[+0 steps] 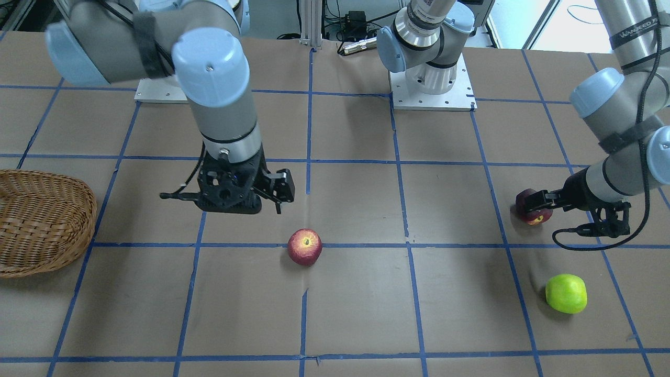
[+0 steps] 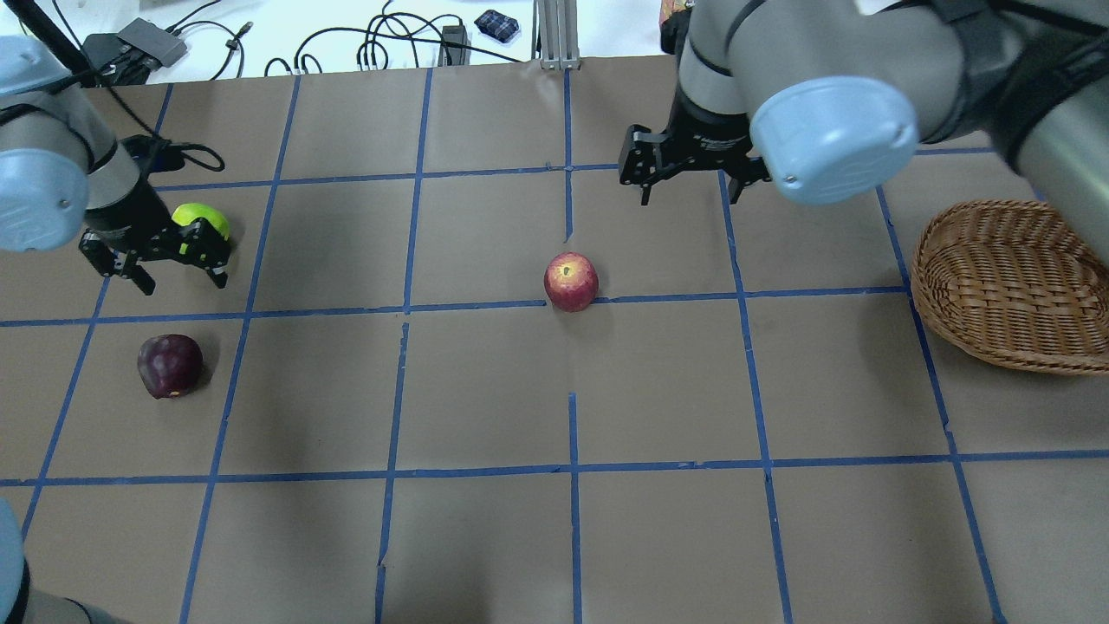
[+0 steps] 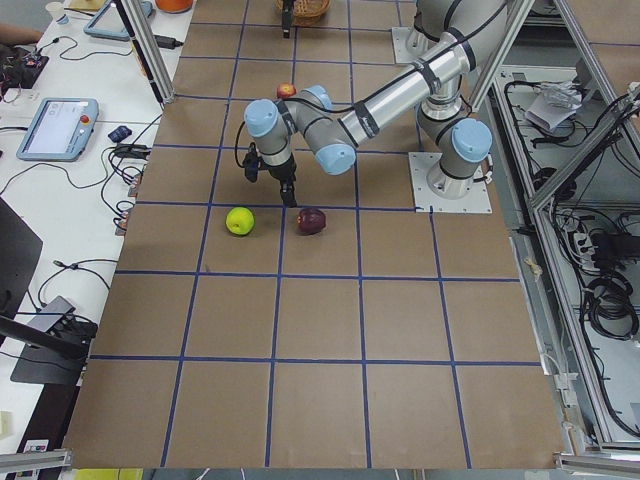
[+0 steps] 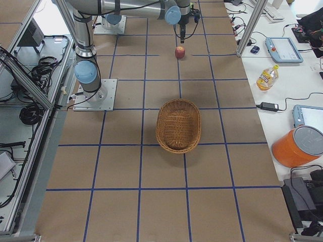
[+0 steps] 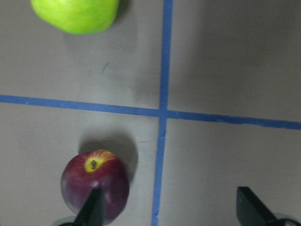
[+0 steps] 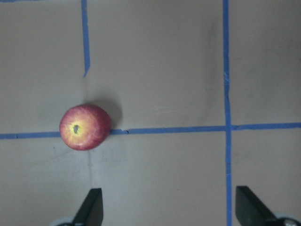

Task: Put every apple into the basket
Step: 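Move left gripper to dark red apple while right gripper reaches light red apple, then grasp dark red apple with left gripper while right gripper grasps light red apple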

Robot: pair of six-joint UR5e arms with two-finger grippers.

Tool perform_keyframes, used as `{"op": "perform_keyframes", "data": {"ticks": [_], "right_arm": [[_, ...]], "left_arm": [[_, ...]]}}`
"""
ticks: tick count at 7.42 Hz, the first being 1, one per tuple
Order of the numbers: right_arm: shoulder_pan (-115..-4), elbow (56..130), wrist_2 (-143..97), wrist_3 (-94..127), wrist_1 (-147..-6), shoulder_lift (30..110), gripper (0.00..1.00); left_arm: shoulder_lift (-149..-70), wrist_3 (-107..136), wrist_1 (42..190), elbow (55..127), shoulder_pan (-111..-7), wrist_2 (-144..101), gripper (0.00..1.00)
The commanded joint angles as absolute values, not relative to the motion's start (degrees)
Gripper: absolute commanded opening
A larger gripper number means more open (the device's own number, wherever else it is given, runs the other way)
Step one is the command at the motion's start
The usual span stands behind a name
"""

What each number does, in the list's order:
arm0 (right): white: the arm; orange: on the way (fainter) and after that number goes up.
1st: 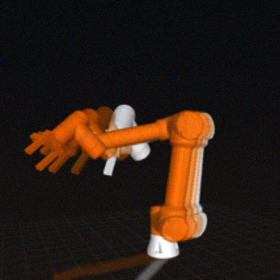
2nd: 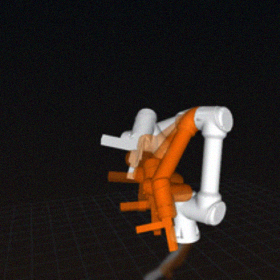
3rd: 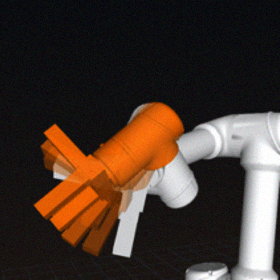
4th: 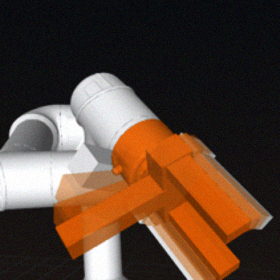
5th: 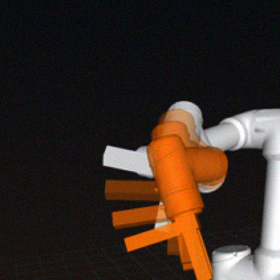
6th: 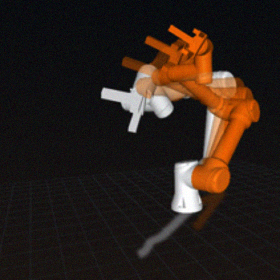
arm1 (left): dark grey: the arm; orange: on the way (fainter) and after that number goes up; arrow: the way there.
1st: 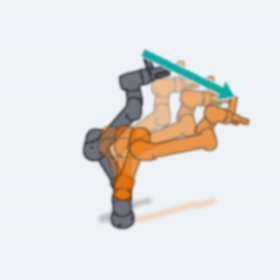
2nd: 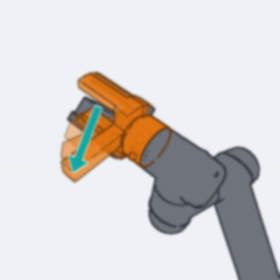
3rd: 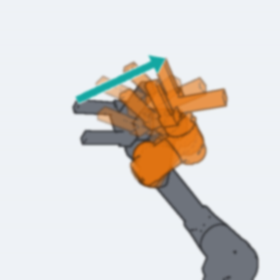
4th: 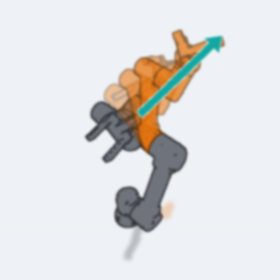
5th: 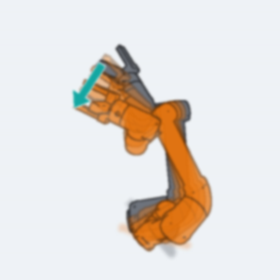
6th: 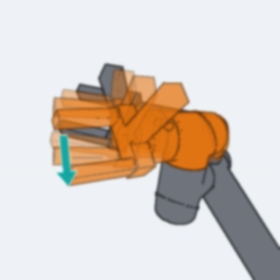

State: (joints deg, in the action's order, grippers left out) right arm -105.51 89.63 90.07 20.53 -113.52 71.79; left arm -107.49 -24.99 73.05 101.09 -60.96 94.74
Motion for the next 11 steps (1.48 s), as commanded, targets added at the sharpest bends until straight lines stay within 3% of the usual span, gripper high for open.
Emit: {"op": "perform_keyframes", "data": {"ticks": [1,9,10,11], "right_arm": [[-111.16,89.21,93.22,29.34,-125.11,62.26,1.0],[-111.53,89.82,91.58,27.51,-126.65,55.72,1.0],[-111.53,89.82,91.58,26.03,-126.48,55.72,0.92],[-111.53,89.82,91.06,24.88,-126.47,55.81,0.73]], "left_arm": [[-108.63,-27.25,72.42,103.18,-58.62,95.18,1.0],[-111.8,-30.85,63.37,108.72,-56.69,95.45,1.0],[-111.1,-30.85,63.54,108.72,-56.6,95.45,0.74],[-110.92,-30.85,64.15,109.07,-56.69,95.1,0.42]]}}
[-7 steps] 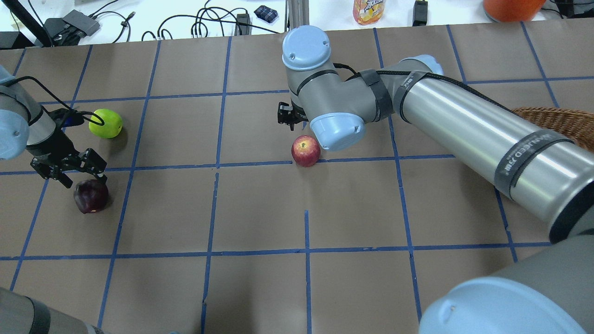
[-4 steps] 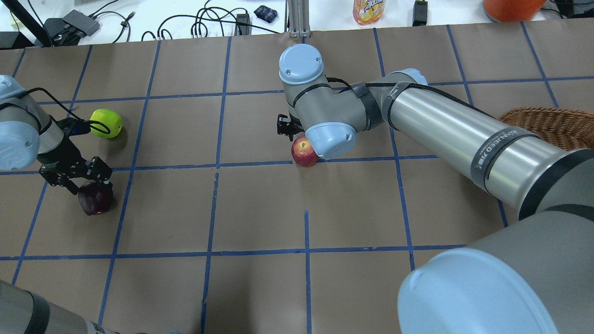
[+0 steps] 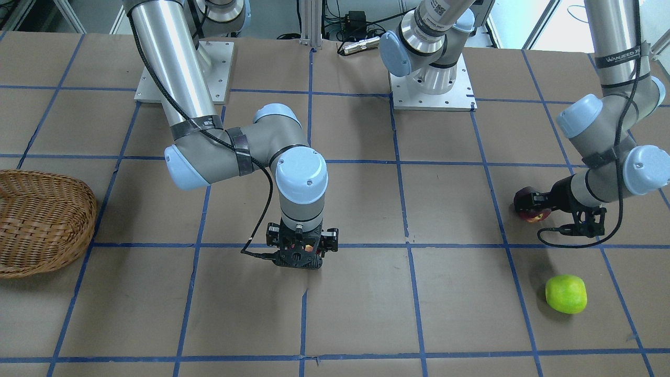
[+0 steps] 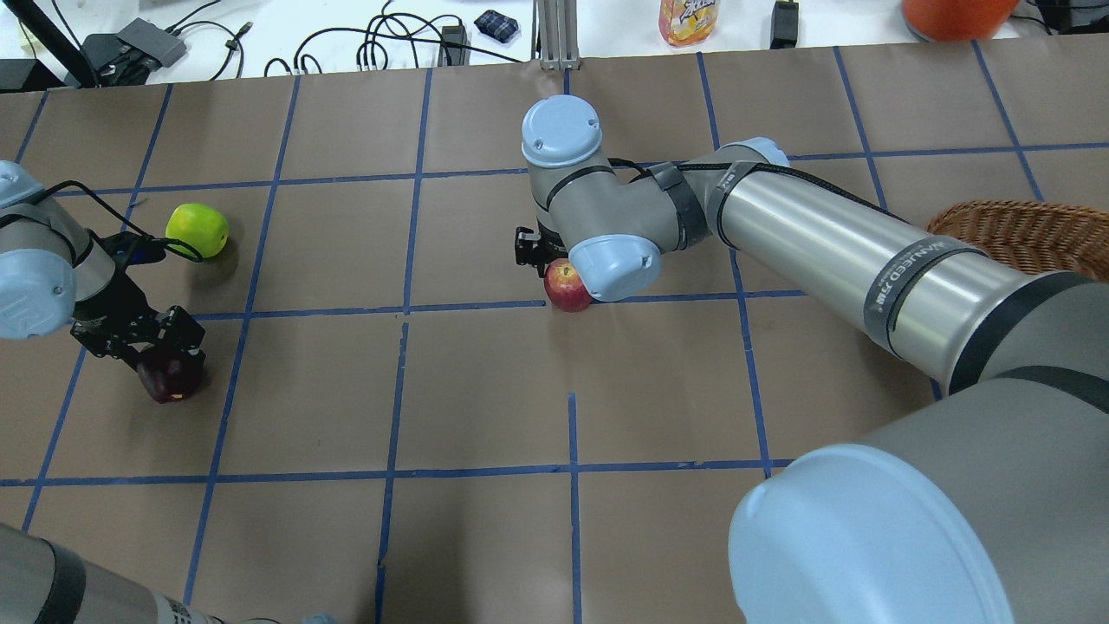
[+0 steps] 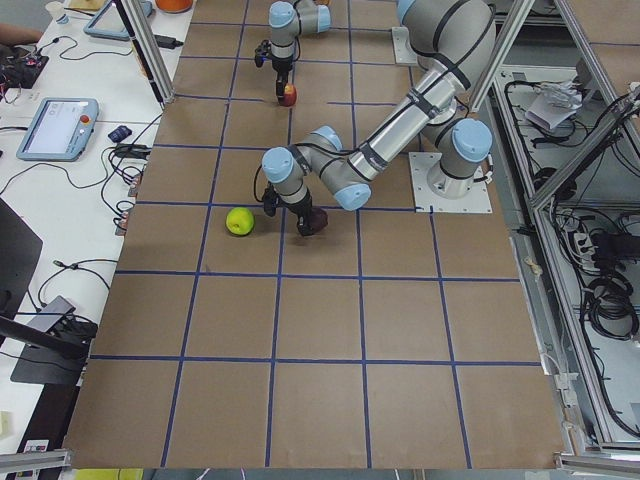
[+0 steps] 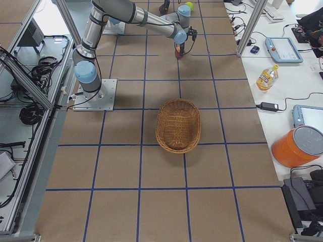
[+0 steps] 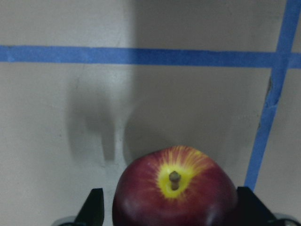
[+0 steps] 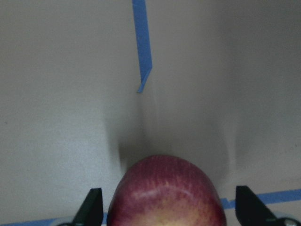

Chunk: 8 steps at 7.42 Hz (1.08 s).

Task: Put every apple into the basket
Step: 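Grasp dark red apple with left gripper while right gripper grasps light red apple, then carry dark red apple to center with left while right drops light red apple in basket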

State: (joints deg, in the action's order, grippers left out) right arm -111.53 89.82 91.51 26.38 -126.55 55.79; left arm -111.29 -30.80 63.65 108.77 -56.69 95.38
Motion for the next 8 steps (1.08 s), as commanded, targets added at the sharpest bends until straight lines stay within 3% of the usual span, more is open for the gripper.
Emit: {"op": "perform_keyframes", "data": {"ticks": [1,2,4,5,8], "right_arm": [[-111.53,89.74,90.36,24.79,-126.39,55.9,0.57],[-111.27,89.3,90.35,24.7,-125.86,56.33,0.52],[-106.04,90.08,89.91,20.43,-120.71,62.1,0.52],[-98.17,90.44,89.22,13.69,-117.28,65.62,0.52],[-76.72,96.31,88.95,-11.93,-116.98,72.76,0.52]], "left_arm": [[-110.13,-30.68,64.16,109.42,-57.12,95.01,0.15],[-109.43,-30.59,64.94,109.08,-57.48,95.01,0.0],[-107.94,-29.8,66.18,108.55,-59.49,92.92,0.0],[-107.76,-26.75,66.18,108.46,-62.72,89.33,0.0],[-108.8,2.88,63.98,103.22,-83.59,88.07,0.0]]}}
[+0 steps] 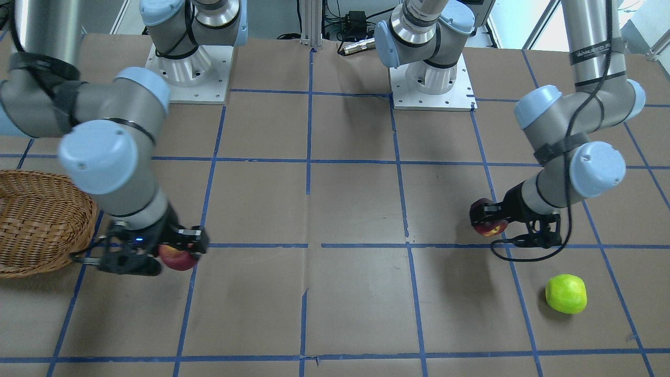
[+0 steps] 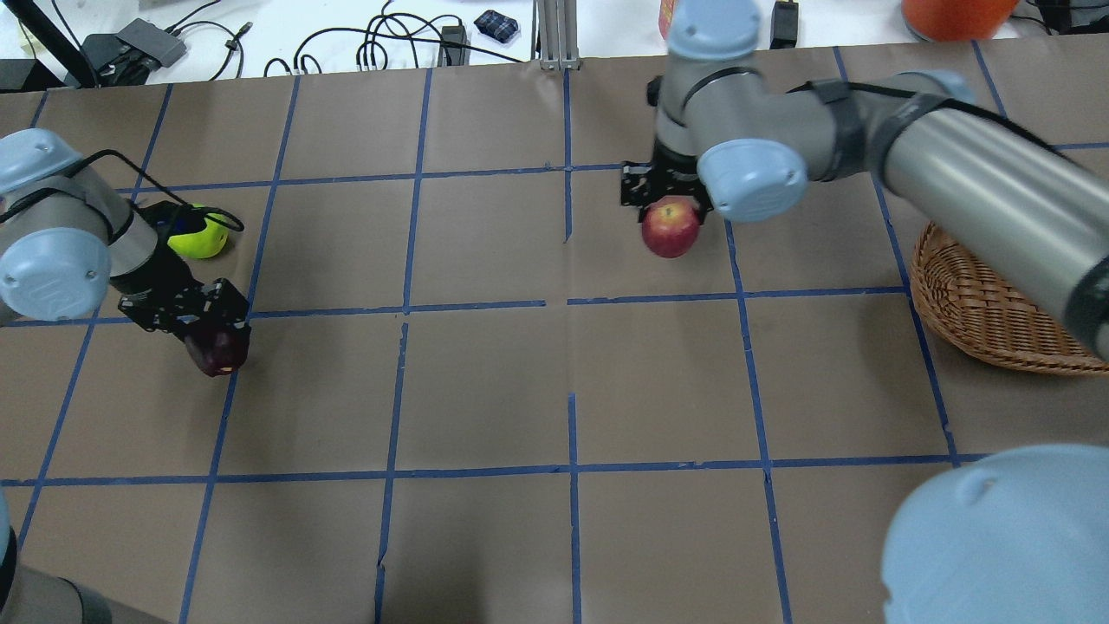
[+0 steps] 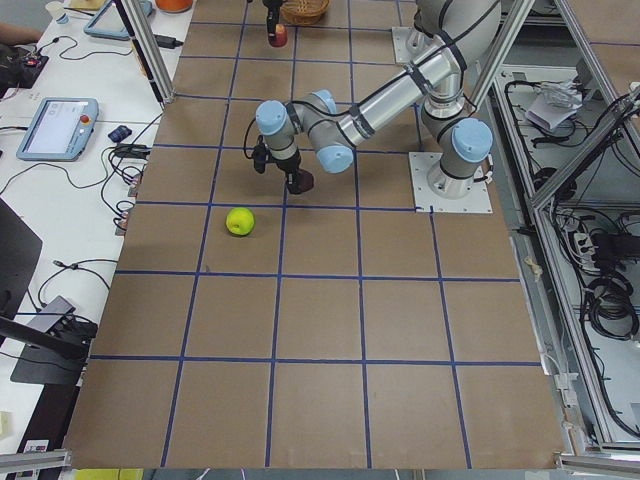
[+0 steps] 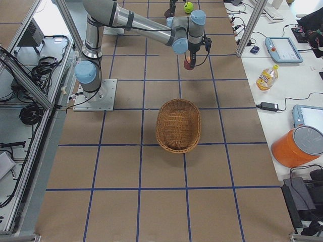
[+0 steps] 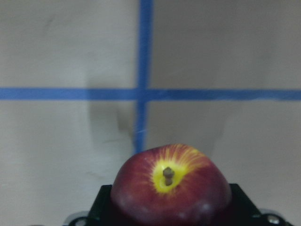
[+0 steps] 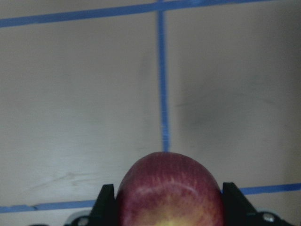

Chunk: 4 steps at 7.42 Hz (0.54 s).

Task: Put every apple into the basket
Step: 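Carry dark red apple to center with left while right drops light red apple in basket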

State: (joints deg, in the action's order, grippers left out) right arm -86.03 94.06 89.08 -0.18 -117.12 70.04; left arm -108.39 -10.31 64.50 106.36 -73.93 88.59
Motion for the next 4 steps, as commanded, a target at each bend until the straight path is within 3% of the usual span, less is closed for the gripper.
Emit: {"op": "perform_keyframes", "data": {"ticks": [1,4], "right_arm": [[-69.59,96.76,88.68,-22.74,-116.98,73.12,0.52],[-56.03,97.12,88.86,-43.36,-120.38,72.34,0.5]], "left_arm": [[-110.29,13.25,63.98,99.09,-90.89,86.94,0.0],[-116.69,25.46,62.24,90.46,-100.96,79.2,0.0]]}}
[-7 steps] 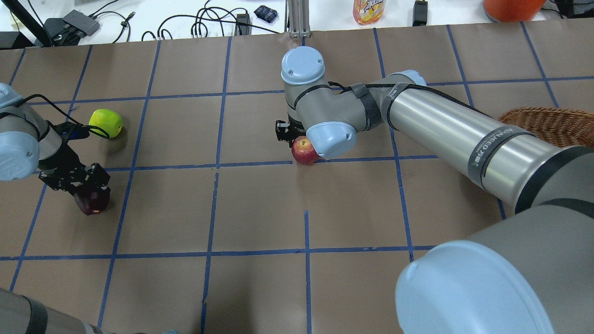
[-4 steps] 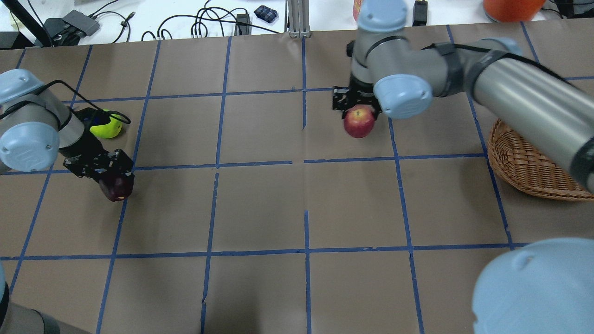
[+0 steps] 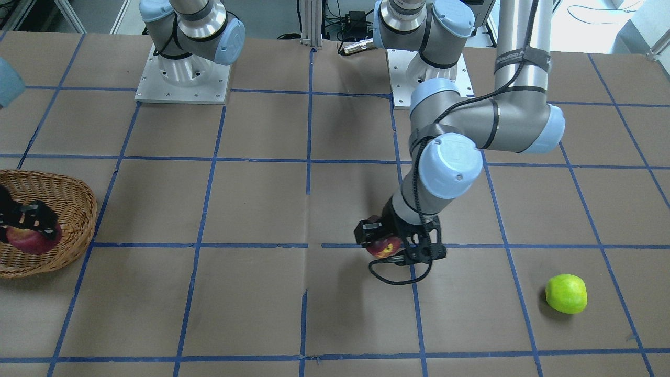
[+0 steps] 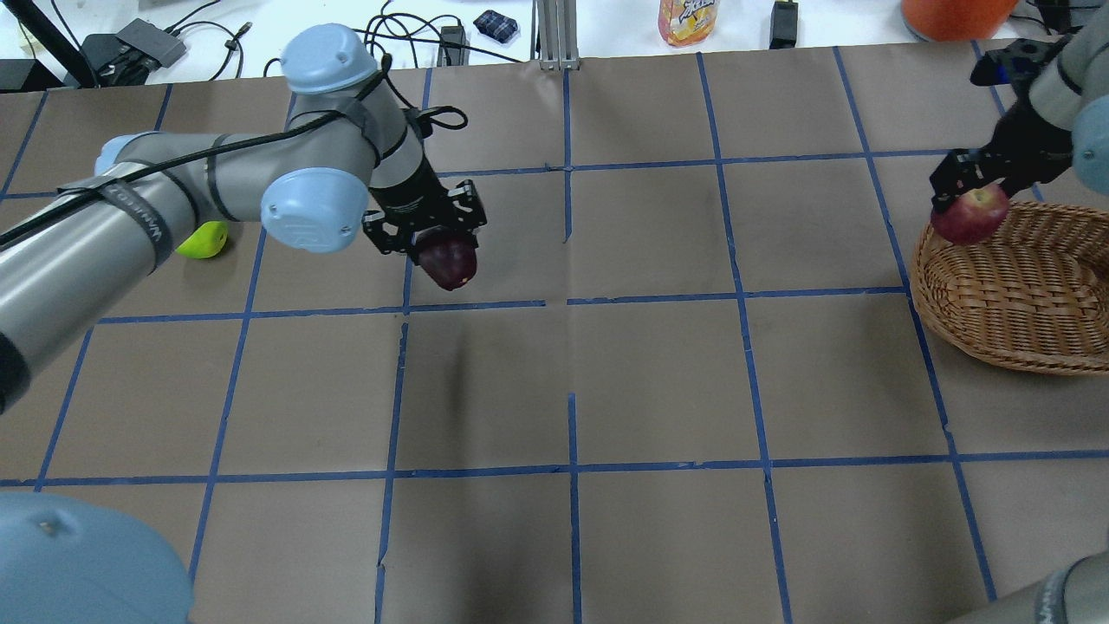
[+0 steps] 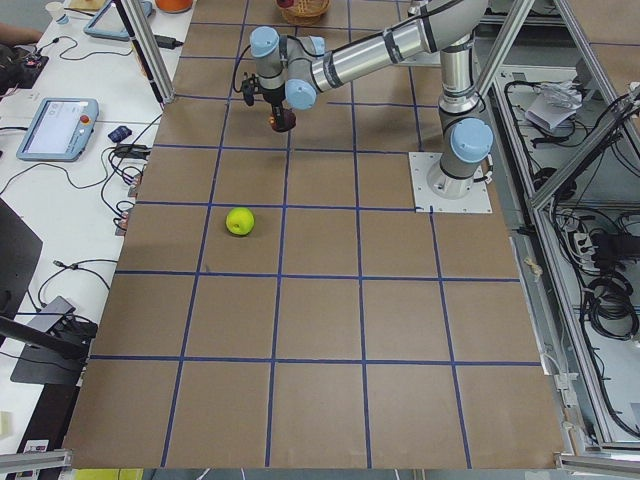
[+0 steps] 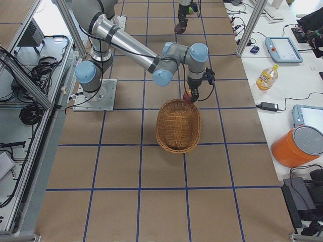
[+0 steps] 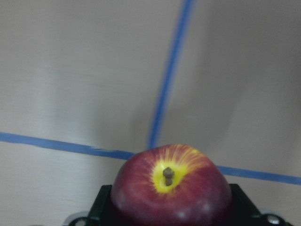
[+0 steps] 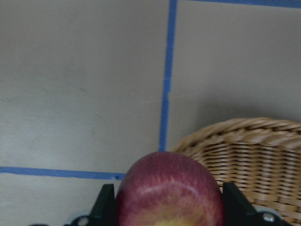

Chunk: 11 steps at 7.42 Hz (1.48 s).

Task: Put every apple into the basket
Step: 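Carry dark red apple to center with left while right drops light red apple in basket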

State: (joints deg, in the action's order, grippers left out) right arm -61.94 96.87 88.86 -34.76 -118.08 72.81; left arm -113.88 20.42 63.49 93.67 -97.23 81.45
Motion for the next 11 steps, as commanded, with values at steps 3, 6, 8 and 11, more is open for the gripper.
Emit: {"op": "perform_keyframes", "data": {"ticks": [3,6,8,11], "right_arm": [[-46.96,96.94,85.54,-52.02,-126.12,67.25,0.54],[-46.14,96.95,84.64,-53.44,-124.9,66.62,1.0],[-46.67,96.86,84.73,-52.65,-120.45,69.5,1.0],[-57.87,96.94,85.6,-38.22,-112.6,76.63,1.0]], "left_arm": [[-122.94,29.95,55.73,89.74,-106.77,79.8,0.0],[-123.49,29.53,54.32,89.39,-107.23,79.63,1.0],[-120.86,24.63,58.68,88.78,-100.51,79.37,1.0],[-113.83,2.18,82.4,80.09,-86.36,82.42,1.0]]}}
